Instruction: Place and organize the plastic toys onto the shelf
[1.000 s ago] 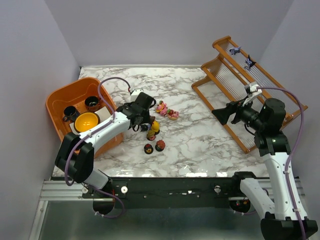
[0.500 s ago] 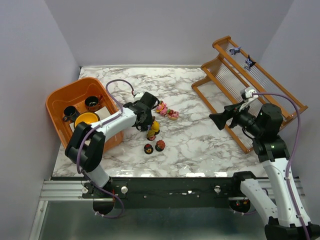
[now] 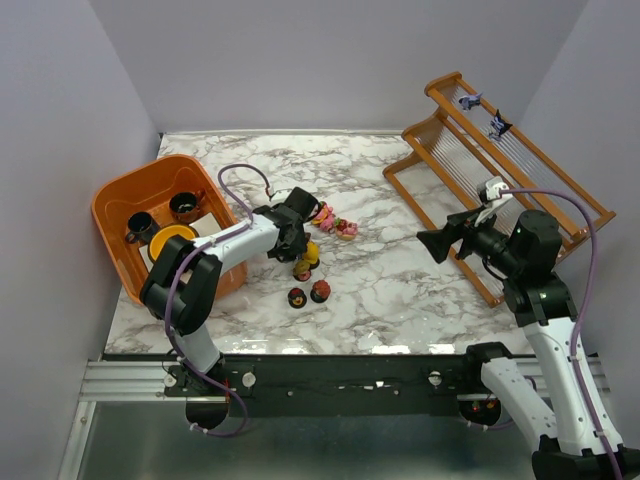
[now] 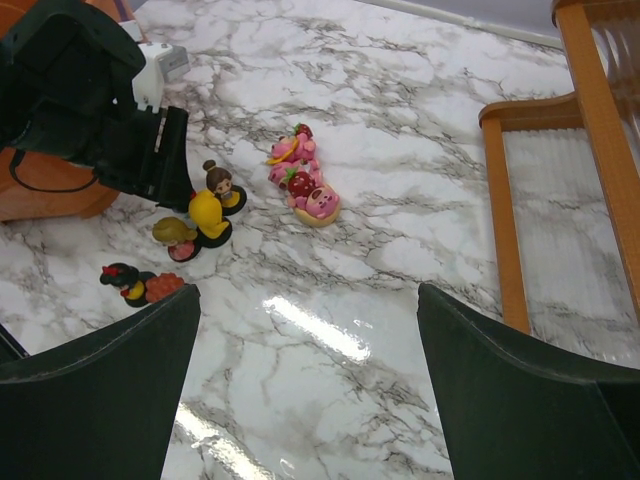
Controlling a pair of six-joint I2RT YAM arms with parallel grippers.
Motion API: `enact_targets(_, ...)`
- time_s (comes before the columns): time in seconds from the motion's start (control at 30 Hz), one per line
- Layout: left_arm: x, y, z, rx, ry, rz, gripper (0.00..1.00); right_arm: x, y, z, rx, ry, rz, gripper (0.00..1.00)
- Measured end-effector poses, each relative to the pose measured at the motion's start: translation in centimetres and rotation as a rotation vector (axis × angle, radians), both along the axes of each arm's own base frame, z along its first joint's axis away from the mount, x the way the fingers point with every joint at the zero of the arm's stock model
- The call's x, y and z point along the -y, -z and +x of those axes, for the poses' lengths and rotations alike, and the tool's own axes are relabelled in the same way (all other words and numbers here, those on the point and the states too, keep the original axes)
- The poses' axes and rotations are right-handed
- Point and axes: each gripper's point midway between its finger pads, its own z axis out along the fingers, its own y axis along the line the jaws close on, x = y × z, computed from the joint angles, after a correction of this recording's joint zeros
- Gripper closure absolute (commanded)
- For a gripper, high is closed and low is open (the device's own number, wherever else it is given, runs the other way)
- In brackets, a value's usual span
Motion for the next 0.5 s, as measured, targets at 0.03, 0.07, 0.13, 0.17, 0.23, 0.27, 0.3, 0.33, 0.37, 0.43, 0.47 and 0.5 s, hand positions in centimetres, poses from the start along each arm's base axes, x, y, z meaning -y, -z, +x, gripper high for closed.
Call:
enact_targets(0.03, 0.02, 0.02, 0.02, 0.0, -0.001, -0.001, 0.42, 0.01, 0.04, 0.01, 0.0, 0.001, -0.001, 0.04)
enact_targets(0.07, 0.08, 0.05, 0.04, 0.0, -0.001, -0.004, 0.44, 0.04, 0.11, 0.03, 0.0, 0.002, -0.003, 0.04)
enact_targets(0.13, 0.18, 0.05, 0.13, 0.003, -0.003, -0.008, 0.47, 0.01, 0.21, 0.02, -0.001, 0.001, -0.005, 0.04)
enact_targets(0.17, 0.27, 0.07, 0.17, 0.004, -0.002, -0.012, 0.5, -0.01, 0.23, 0.01, -0.001, 0.001, -0.005, 0.04)
enact_targets(0.23, 0.38, 0.09, 0.21, 0.005, -0.001, -0.017, 0.53, -0.02, 0.25, 0.0, 0.0, 0.0, -0.007, 0.04)
enact_targets(0.27, 0.44, 0.09, 0.22, 0.004, -0.001, -0.02, 0.58, -0.02, 0.26, -0.01, 0.001, 0.0, -0.008, 0.04)
enact_targets(0.3, 0.6, 0.08, 0.27, 0.005, -0.001, -0.028, 0.59, -0.01, 0.28, -0.03, 0.002, 0.0, -0.009, 0.04)
enact_targets(0.33, 0.67, 0.09, 0.29, 0.005, 0.0, -0.031, 0.6, 0.0, 0.34, -0.06, 0.001, 0.0, -0.009, 0.04)
enact_targets(0.37, 0.8, 0.08, 0.33, 0.006, 0.0, -0.037, 0.64, 0.01, 0.37, -0.07, 0.002, 0.0, -0.01, 0.04)
enact_targets(0.43, 0.83, 0.07, 0.39, 0.008, -0.001, -0.039, 0.65, 0.01, 0.38, -0.08, 0.003, 0.0, -0.011, 0.04)
enact_targets(0.47, 0.81, 0.04, 0.48, 0.013, -0.002, -0.038, 0.66, 0.01, 0.37, -0.09, 0.003, 0.0, -0.011, 0.04)
enact_targets(0.5, 0.79, -0.01, 0.63, 0.018, -0.004, -0.038, 0.66, 0.02, 0.37, -0.09, 0.003, 0.0, -0.012, 0.04)
